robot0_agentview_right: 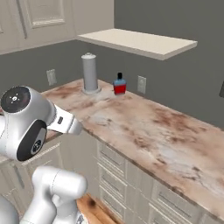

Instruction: Place the drinks on the dining counter in a tight cluster.

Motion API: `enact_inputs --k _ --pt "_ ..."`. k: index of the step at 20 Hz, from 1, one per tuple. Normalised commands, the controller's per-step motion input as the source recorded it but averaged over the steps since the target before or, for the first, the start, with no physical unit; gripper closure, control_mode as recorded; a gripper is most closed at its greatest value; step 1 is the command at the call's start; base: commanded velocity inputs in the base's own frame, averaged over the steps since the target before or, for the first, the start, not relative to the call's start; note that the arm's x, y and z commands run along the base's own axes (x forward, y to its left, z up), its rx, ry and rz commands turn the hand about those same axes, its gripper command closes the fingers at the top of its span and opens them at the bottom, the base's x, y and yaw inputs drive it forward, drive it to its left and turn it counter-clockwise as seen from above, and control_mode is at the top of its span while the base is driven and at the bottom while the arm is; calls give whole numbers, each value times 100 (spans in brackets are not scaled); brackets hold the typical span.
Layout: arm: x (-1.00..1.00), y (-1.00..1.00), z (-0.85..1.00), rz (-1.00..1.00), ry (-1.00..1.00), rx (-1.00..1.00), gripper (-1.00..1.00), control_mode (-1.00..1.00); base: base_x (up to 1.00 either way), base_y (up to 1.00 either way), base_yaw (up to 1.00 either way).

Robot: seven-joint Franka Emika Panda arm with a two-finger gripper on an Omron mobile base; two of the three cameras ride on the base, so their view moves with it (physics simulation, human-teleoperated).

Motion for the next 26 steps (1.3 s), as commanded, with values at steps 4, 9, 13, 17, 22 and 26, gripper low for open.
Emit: enact_inputs --k 4,9,13,17,22,26 --pt "0 0 0 0 0 0 -100 100 100 -23 4" --pt "0 0 0 0 0 0 -100 100 100 37 -19" --pt "0 0 0 0 0 0 -100 100 94 72 -60" --pt "0 0 0 0 0 0 -100 100 84 66 -63" --pt "0 0 0 0 0 0 -100 100 57 37 -33" --pt "0 0 0 0 0 0 -100 100 0 0 -1"
